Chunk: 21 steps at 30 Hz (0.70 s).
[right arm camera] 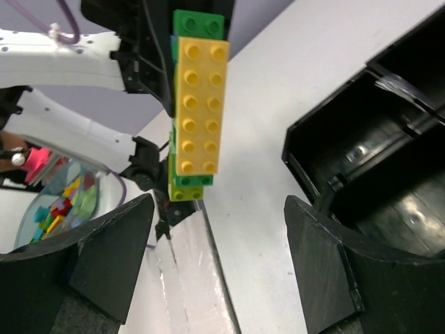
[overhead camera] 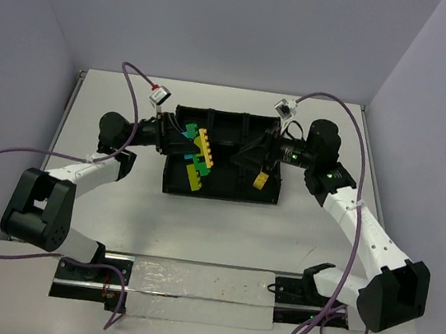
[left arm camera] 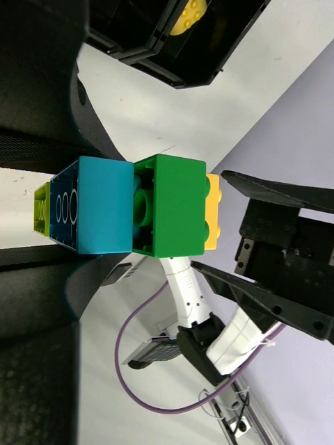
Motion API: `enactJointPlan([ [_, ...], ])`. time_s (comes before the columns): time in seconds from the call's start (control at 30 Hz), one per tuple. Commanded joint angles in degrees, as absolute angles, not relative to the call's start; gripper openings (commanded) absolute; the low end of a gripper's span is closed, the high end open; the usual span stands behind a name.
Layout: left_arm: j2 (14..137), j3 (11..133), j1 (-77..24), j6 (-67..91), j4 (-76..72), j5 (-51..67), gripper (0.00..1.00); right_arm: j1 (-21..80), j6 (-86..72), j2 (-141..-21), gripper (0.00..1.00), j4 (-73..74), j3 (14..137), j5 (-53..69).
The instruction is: Sort the legos into containers by color
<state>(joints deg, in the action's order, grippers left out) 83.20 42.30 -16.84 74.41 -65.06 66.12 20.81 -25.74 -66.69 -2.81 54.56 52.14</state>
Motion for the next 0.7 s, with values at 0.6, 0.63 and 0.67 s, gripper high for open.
enactJointPlan([
  [0.6, 86.15, 46.85, -18.46, 74.38, -69.68, 65.62, 0.0, 29.12, -31.07, -81.97, 0.69, -12.91, 64.53, 58.15],
  [0.63, 86.05, 46.85, -18.49, 74.21, -69.44, 65.54, 0.0, 29.24, -31.63, -82.41, 0.67, -13.58, 64.37, 58.64],
  [0.67, 86.02, 46.85, -18.54, 74.04, -69.18, 65.48, 0.0, 29.38, -32.15, -82.58, 0.66, -14.33, 64.2, 59.02],
])
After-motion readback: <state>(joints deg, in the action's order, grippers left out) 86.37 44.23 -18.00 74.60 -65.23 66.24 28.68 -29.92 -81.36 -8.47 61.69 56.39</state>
